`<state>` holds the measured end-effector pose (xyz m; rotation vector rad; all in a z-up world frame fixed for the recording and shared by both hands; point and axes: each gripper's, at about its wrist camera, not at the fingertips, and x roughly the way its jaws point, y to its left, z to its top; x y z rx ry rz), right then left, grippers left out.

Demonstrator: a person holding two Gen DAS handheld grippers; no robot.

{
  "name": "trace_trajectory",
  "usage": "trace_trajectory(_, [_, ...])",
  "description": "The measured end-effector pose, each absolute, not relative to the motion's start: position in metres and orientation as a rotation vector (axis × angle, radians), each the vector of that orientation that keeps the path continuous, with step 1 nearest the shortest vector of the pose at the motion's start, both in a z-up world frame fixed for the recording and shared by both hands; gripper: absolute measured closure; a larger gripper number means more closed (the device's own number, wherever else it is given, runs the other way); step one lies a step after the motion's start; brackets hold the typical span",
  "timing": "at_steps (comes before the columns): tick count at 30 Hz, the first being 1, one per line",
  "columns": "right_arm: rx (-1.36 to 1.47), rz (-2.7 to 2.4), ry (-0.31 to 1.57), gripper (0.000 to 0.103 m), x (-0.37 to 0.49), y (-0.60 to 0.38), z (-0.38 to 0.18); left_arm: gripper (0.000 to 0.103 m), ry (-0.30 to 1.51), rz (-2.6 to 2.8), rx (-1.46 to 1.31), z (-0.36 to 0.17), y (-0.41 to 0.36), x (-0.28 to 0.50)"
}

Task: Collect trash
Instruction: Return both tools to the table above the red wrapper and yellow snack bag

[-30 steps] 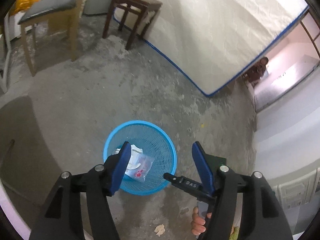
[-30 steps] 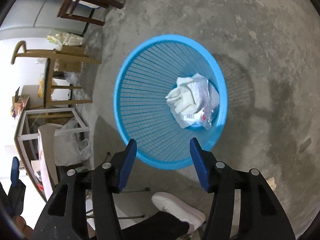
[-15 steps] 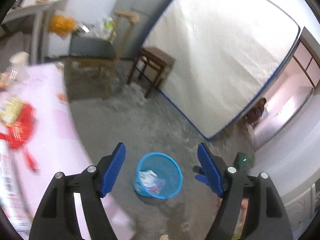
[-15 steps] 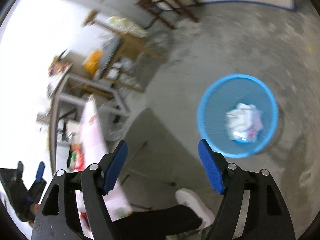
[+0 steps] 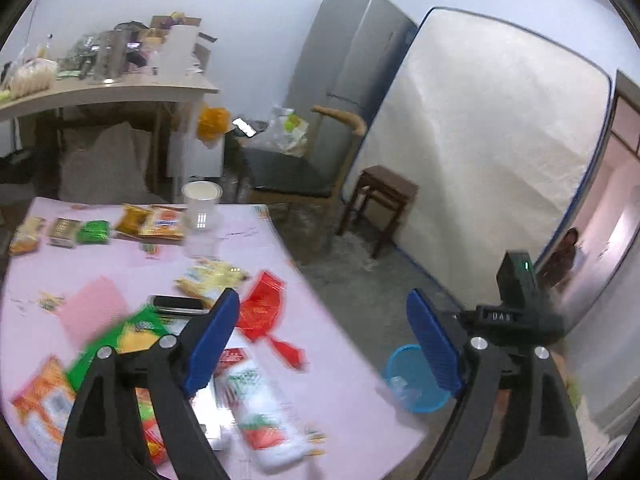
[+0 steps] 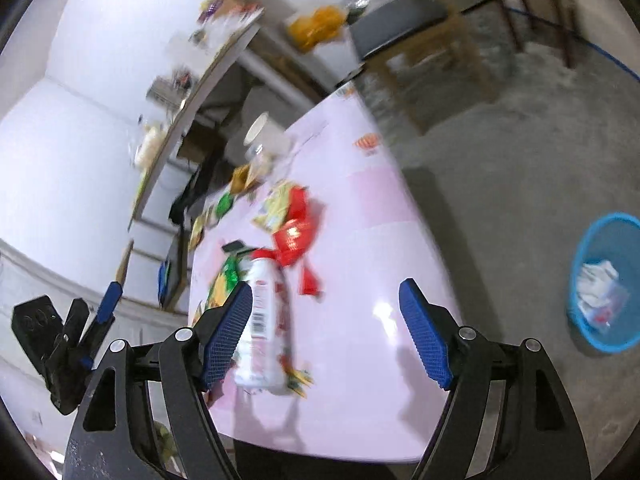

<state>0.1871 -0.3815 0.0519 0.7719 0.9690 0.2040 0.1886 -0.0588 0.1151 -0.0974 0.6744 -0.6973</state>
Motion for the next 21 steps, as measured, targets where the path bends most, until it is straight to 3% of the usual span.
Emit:
trace_trajectory(14, [0.716, 0.196, 1.048, 0.034, 0.305, -0.301, 0.003, 0.019, 0.881, -0.631, -0.218, 0.065, 0.016, 0.286])
trace_trajectory(21, [0.69, 0.227, 1.076, 0.049, 0.32, -0.298, -0.018, 0.019, 0.966, -0.652, -0.228, 0.046, -0.004, 0.332])
